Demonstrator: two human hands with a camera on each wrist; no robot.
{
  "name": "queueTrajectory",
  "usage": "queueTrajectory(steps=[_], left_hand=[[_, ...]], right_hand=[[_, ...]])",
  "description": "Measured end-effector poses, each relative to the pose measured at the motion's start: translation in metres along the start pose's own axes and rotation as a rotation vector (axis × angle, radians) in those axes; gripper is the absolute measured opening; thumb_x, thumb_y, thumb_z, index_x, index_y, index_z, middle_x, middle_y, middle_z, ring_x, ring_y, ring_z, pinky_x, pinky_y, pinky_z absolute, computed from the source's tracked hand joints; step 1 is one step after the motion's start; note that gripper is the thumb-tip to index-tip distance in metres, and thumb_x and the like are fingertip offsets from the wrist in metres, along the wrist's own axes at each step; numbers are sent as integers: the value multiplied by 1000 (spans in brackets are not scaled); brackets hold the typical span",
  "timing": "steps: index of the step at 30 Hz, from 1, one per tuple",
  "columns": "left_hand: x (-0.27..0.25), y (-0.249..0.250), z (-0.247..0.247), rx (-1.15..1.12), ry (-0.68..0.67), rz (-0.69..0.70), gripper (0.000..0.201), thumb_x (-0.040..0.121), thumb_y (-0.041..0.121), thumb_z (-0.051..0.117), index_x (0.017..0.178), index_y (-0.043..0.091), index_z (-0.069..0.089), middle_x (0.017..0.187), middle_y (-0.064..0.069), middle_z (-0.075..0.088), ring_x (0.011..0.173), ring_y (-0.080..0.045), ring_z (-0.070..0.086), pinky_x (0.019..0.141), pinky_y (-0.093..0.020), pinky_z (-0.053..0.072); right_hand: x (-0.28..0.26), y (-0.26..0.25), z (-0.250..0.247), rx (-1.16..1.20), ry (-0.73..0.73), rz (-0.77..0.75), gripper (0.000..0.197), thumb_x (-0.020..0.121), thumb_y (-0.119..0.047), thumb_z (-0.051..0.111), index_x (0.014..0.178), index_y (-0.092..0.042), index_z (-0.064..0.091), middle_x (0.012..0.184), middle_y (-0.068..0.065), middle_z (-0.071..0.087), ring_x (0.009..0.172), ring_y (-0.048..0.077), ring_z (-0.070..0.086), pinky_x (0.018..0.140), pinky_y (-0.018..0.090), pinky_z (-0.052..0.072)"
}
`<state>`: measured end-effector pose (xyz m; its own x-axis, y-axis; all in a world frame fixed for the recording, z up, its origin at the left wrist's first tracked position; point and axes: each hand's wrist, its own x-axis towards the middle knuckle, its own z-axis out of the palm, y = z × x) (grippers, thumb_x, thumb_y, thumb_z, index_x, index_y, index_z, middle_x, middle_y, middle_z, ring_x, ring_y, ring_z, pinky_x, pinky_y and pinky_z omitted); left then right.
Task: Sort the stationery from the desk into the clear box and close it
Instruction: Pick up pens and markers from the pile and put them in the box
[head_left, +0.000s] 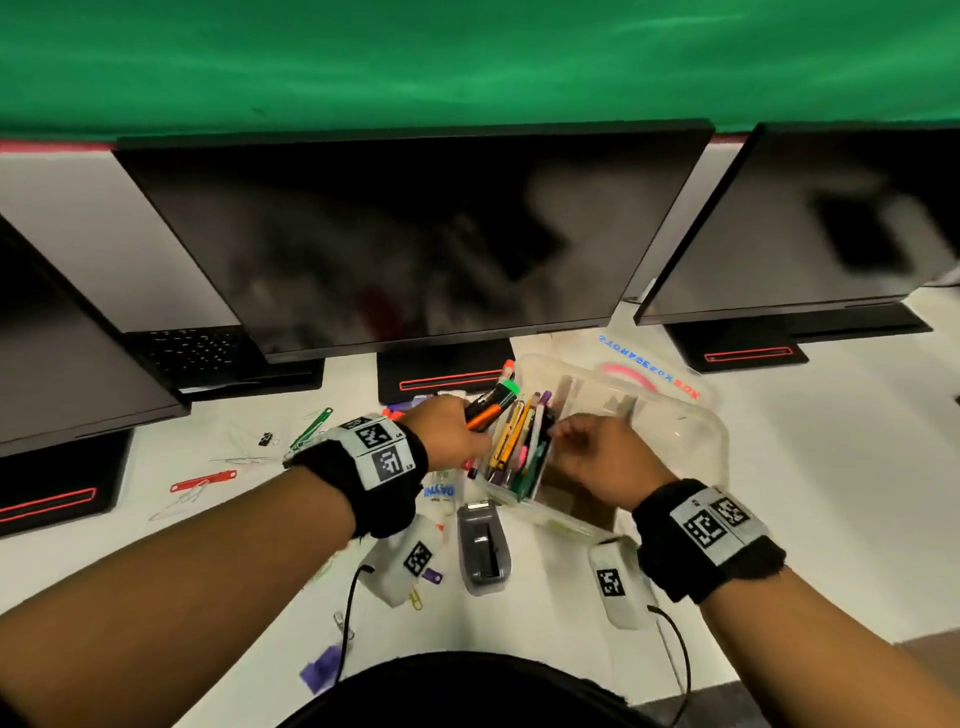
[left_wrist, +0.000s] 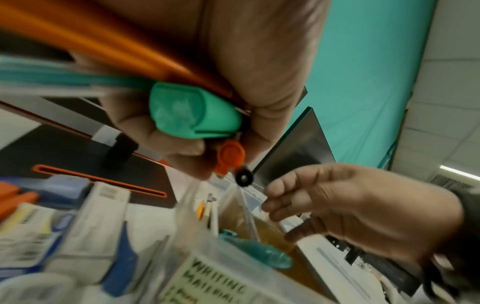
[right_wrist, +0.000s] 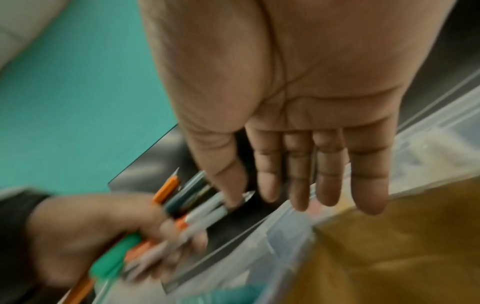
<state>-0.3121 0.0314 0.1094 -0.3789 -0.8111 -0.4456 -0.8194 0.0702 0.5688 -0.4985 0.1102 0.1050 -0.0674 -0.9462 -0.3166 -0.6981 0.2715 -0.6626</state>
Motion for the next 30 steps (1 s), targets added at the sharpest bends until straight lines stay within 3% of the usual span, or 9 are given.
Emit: queueTrajectory(steps=[3,7,10,13,17,20,25,28,30], left_hand=[[15,18,8,-36,-7,-5,12,80,27,62,76,16,59,63,1,58,58,-15,56,56,-23,45],[30,36,18,10,2,-51,18,76,28,63,64,18,54,62,-1,58,60,-20,58,58,-27,48],[35,44,22,73,2,-77,16,78,29,63,78,14,60,66,-2,59,60,-20,55,49,-23,39],[38,45,26,100,14,-92,26,79,29,64,95,10,65,80,-7,60,71,-23,56,52,-24,39],[42,45,29,50,23,-118,26,78,27,65,97,9,63,80,-6,61,71,-22,58,53,-24,41],[43,45,30,30,33,-116,26,78,26,66,97,10,64,77,-5,63,70,-20,60,54,-25,44],[45,44,32,18,1,-97,26,81,23,65,101,7,62,88,-11,68,79,-24,65,77,-34,56],[45,46,35,64,31,-81,16,80,20,65,90,9,59,70,-2,58,66,-18,58,57,-24,47],[45,48,36,96,46,-88,15,79,19,65,89,11,57,68,-1,54,69,-20,58,55,-23,44]], right_hand=[[-21,15,8,-233,-119,-134,31,82,-27,67,112,-20,67,112,-1,67,101,13,61,91,23,47],[-29,22,31,-370,-96,-296,48,87,-39,59,132,-26,52,133,2,55,125,21,45,108,33,34],[-22,19,42,-379,4,-343,47,88,-47,47,130,-27,55,127,4,59,120,27,52,103,40,41],[-11,23,50,-460,25,-339,61,82,-59,25,130,-34,52,115,5,61,109,29,54,93,42,46],[-2,29,54,-503,40,-278,65,78,-67,19,124,-39,54,116,0,62,112,26,53,95,42,44],[0,31,62,-464,45,-234,60,80,-64,21,118,-36,58,115,1,64,111,27,56,94,43,45],[3,31,66,-277,1,-116,36,95,-42,35,120,-29,58,112,6,67,101,27,62,88,41,51],[2,29,61,-222,31,-125,35,95,-38,41,125,-28,56,113,8,65,101,27,62,89,38,51],[-5,28,59,-299,62,-217,41,94,-41,35,127,-26,54,110,8,64,99,29,61,86,39,51]])
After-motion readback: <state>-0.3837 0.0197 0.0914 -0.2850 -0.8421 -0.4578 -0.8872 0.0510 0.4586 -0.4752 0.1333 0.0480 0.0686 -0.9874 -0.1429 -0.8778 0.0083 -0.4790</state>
